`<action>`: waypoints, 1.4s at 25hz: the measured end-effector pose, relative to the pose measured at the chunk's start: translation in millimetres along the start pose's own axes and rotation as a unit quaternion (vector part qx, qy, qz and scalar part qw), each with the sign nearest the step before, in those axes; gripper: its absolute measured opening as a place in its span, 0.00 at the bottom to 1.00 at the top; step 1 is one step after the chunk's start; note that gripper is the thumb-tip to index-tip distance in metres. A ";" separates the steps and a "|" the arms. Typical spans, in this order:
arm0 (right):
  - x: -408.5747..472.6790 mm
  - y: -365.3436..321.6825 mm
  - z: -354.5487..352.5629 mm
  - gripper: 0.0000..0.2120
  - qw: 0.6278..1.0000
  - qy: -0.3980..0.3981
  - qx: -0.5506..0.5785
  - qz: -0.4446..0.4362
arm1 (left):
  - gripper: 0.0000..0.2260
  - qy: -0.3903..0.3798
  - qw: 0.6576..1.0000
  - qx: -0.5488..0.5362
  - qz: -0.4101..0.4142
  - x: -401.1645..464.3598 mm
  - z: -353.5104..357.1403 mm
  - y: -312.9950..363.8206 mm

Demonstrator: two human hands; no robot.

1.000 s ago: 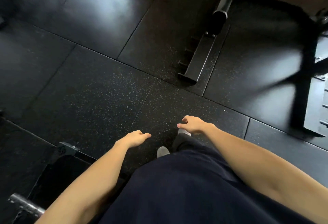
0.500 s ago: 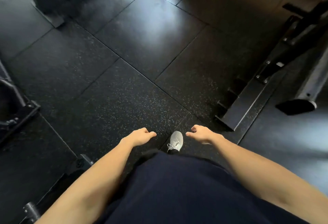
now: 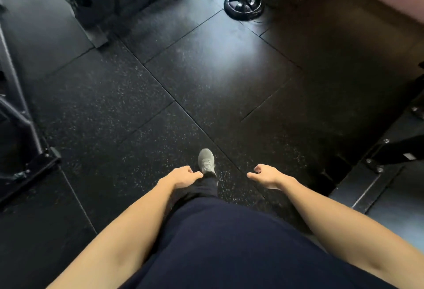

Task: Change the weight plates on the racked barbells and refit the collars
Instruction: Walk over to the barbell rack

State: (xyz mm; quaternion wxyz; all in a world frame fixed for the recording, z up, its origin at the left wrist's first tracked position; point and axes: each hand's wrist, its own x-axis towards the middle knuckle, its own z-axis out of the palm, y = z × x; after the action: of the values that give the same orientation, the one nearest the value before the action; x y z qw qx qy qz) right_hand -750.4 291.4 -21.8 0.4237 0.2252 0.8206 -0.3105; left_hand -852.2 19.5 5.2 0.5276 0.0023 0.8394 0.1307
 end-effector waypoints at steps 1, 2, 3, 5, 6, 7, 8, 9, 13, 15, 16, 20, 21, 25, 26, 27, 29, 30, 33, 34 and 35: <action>22.6 -17.3 -24.0 0.30 1.000 0.004 0.005 0.004 | 0.25 0.003 1.000 0.001 0.004 21.6 -34.3 10.3; 41.5 -35.1 -49.6 0.30 1.000 0.009 0.011 0.013 | 0.25 0.007 1.000 0.005 0.008 41.8 -68.6 20.6; 54.4 -51.4 -73.7 0.31 1.000 0.014 0.019 0.020 | 0.25 0.005 1.000 0.002 0.008 55.8 -99.8 32.4; 80.7 -81.8 -119.8 0.31 0.999 0.027 0.024 0.023 | 0.24 0.009 1.000 -0.002 0.015 79.2 -159.9 56.1; 94.2 -97.6 -145.0 0.31 0.999 0.037 0.031 0.026 | 0.25 0.014 1.000 -0.001 0.022 92.6 -190.1 68.9; 105.6 -111.6 -169.4 0.30 0.997 0.049 0.042 0.030 | 0.25 0.018 1.000 0.003 0.024 105.5 -217.9 81.8; 115.5 -123.7 -191.2 0.30 0.997 0.055 0.050 0.031 | 0.26 0.017 0.999 0.011 0.029 117.8 -241.7 94.8; 125.4 -134.3 -209.9 0.30 0.996 0.057 0.054 0.033 | 0.25 0.012 0.999 0.021 0.036 127.9 -263.1 107.4; 177.2 -165.3 -284.5 0.27 0.995 0.066 0.064 0.038 | 0.24 0.011 0.998 0.039 0.038 176.9 -332.9 155.6; 213.1 -175.0 -324.0 0.26 0.995 0.065 0.069 0.038 | 0.23 0.009 0.998 0.043 0.037 209.5 -366.4 185.2; 232.4 -179.0 -345.7 0.26 0.995 0.062 0.070 0.037 | 0.23 0.013 0.998 0.045 0.037 226.6 -384.0 204.1; 312.8 -194.0 -451.3 0.27 0.995 0.054 0.081 0.035 | 0.24 0.030 0.996 0.076 0.047 299.5 -465.8 294.3; 325.6 -198.7 -479.7 0.27 0.994 0.058 0.087 0.036 | 0.25 0.033 0.995 0.087 0.048 311.5 -485.4 316.9; 365.3 -211.8 -602.0 0.30 0.987 0.089 0.131 0.040 | 0.26 0.048 0.990 0.116 0.067 352.3 -571.2 422.9; 372.5 -211.6 -626.6 0.31 0.982 0.099 0.151 0.047 | 0.26 0.049 0.987 0.131 0.075 360.7 -588.7 448.2; 379.6 -210.1 -648.9 0.31 0.977 0.110 0.175 0.055 | 0.25 0.047 0.984 0.150 0.086 368.3 -605.4 475.0; 389.4 -205.7 -679.0 0.31 0.964 0.130 0.224 0.063 | 0.28 0.045 0.976 0.185 0.109 386.1 -627.4 518.7; 393.1 -202.1 -693.1 0.31 0.956 0.141 0.247 0.071 | 0.29 0.043 0.970 0.207 0.123 397.2 -638.5 544.6; 401.5 -180.6 -720.4 0.31 0.922 0.156 0.333 0.123 | 0.29 0.018 0.945 0.281 0.168 429.0 -655.3 632.1; 404.1 -171.2 -728.7 0.32 0.905 0.164 0.364 0.148 | 0.28 0.006 0.933 0.308 0.186 437.8 -656.4 666.0; 406.7 -161.0 -737.2 0.32 0.886 0.174 0.393 0.173 | 0.27 -0.003 0.917 0.339 0.208 446.9 -655.7 700.2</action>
State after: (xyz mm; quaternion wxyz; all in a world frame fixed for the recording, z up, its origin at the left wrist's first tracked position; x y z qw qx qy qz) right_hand -1481.1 737.5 20.2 0.1980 0.5622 0.6399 -0.4851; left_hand -1725.3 617.0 33.2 0.4590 0.3559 0.8121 -0.0555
